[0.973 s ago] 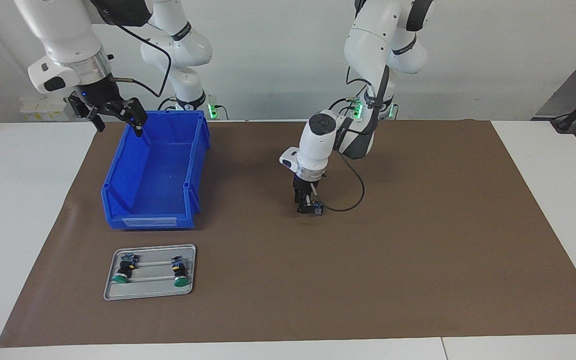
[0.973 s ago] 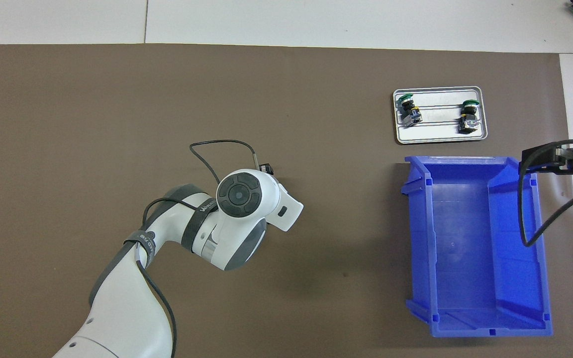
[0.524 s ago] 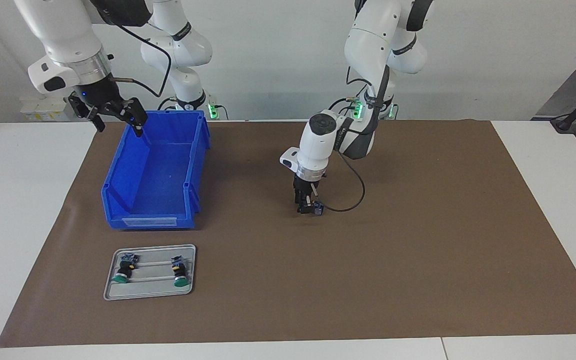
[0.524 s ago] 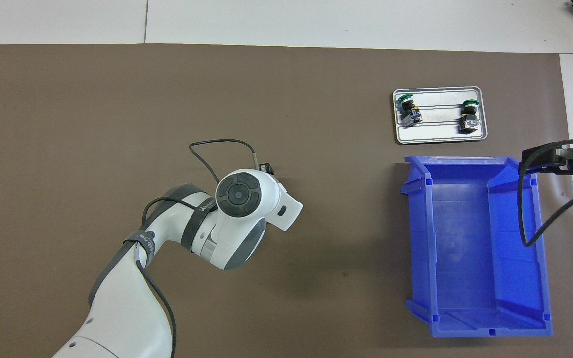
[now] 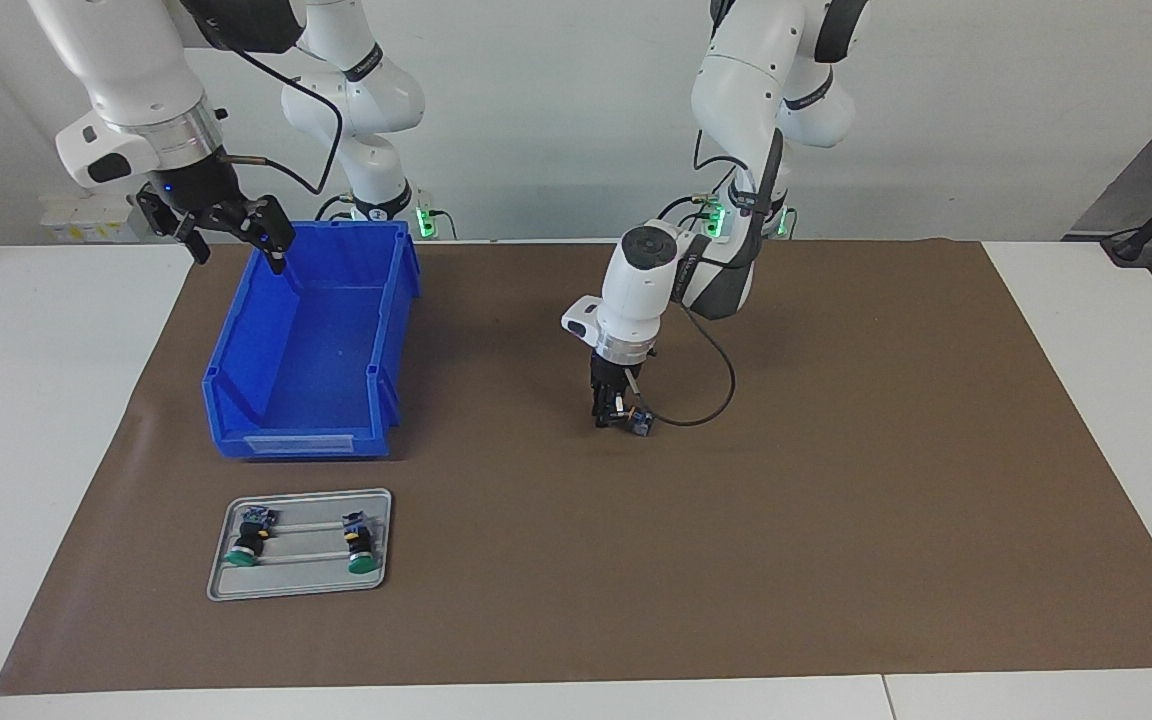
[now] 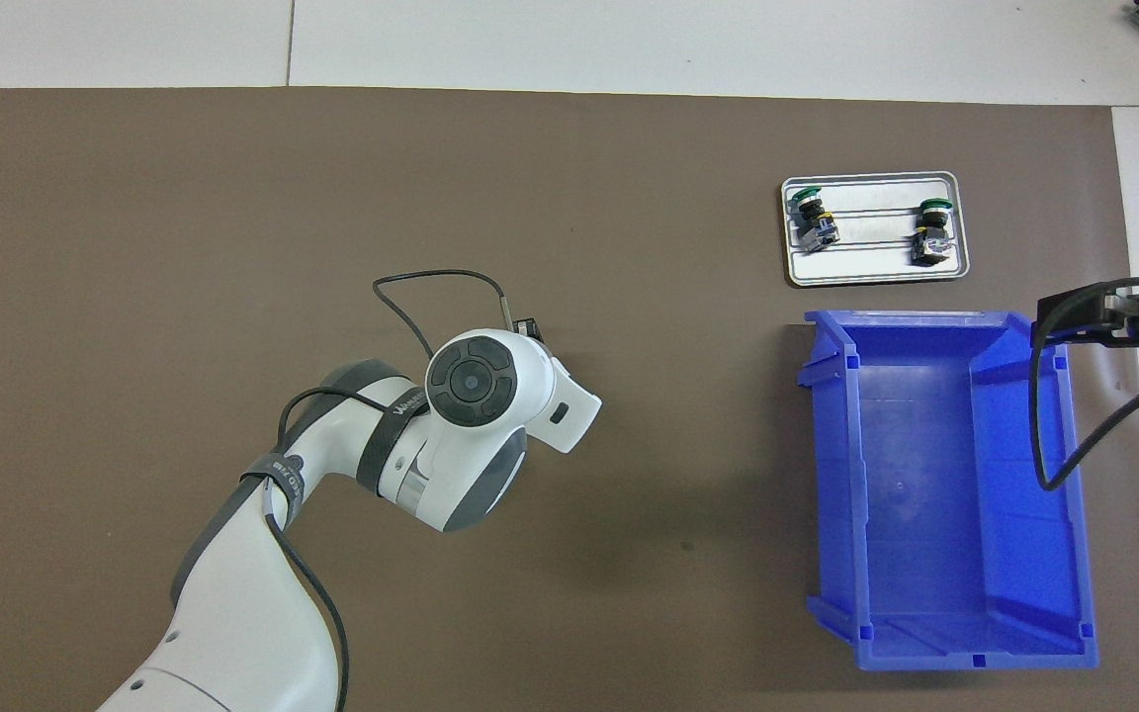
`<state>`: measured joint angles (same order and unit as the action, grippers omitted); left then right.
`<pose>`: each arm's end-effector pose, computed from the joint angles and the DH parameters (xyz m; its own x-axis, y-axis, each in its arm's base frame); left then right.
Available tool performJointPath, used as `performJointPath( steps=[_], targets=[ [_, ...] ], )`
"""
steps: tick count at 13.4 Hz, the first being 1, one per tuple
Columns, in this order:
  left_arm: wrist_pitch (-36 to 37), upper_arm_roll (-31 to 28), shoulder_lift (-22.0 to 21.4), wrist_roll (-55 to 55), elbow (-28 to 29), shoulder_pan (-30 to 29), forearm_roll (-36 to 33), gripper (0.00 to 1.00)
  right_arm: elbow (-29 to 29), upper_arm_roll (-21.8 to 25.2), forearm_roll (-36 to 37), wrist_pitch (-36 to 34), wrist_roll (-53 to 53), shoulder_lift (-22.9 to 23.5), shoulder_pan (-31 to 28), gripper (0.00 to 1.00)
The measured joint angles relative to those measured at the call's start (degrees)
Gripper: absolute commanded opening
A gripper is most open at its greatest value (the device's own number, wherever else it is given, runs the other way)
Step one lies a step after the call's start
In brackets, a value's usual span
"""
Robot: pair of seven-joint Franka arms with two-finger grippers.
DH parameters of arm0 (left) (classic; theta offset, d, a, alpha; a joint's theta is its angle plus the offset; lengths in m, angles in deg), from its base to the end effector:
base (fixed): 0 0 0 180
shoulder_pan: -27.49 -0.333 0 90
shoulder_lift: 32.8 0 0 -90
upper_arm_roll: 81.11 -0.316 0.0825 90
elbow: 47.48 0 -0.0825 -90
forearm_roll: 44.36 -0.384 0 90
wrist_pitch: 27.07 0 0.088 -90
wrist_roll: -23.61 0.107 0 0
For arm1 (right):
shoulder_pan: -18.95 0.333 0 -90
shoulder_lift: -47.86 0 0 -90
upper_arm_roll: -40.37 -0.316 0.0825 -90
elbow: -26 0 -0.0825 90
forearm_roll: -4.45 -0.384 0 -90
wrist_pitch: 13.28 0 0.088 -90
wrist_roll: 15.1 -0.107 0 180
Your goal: Place and press button with both arms
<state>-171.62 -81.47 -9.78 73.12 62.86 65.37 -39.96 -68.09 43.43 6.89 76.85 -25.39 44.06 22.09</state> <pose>0.5098 -0.3909 0.3000 0.0983 -0.9813 0.1655 -0.9867 -0.1177 -0.1118 0.5335 -0.0048 0.6271 0.9842 -0.1769 0.0041 -0.1769 -0.9835 0.0389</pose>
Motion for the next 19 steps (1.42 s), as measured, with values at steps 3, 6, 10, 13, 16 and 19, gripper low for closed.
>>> performJointPath(
  steps=[3,6,10,13,16,19],
  targets=[
    [0.39,-0.12,0.18,0.11,-0.36,-0.05,-0.03,0.32,0.0,0.0,0.0,0.0,0.0,0.0,0.0,1.0],
    [0.45,-0.12,0.21,0.12,-0.4,-0.05,-0.07,0.48,0.0,0.0,0.0,0.0,0.0,0.0,0.0,1.0],
    [0.92,0.22,0.23,0.28,-0.46,0.1,-0.19,0.54,0.0,0.0,0.0,0.0,0.0,0.0,0.0,1.0],
    [5.23,0.25,0.23,2.55,-0.99,0.1,-0.3,0.54,0.0,0.0,0.0,0.0,0.0,0.0,0.0,1.0],
    [8.64,0.19,0.23,4.13,-2.68,0.06,-0.31,0.54,0.0,0.0,0.0,0.0,0.0,0.0,0.0,1.0],
    [9.2,0.01,0.23,7.13,-3.18,-0.07,-0.36,0.54,0.0,0.0,0.0,0.0,0.0,0.0,0.0,1.0]
  ],
)
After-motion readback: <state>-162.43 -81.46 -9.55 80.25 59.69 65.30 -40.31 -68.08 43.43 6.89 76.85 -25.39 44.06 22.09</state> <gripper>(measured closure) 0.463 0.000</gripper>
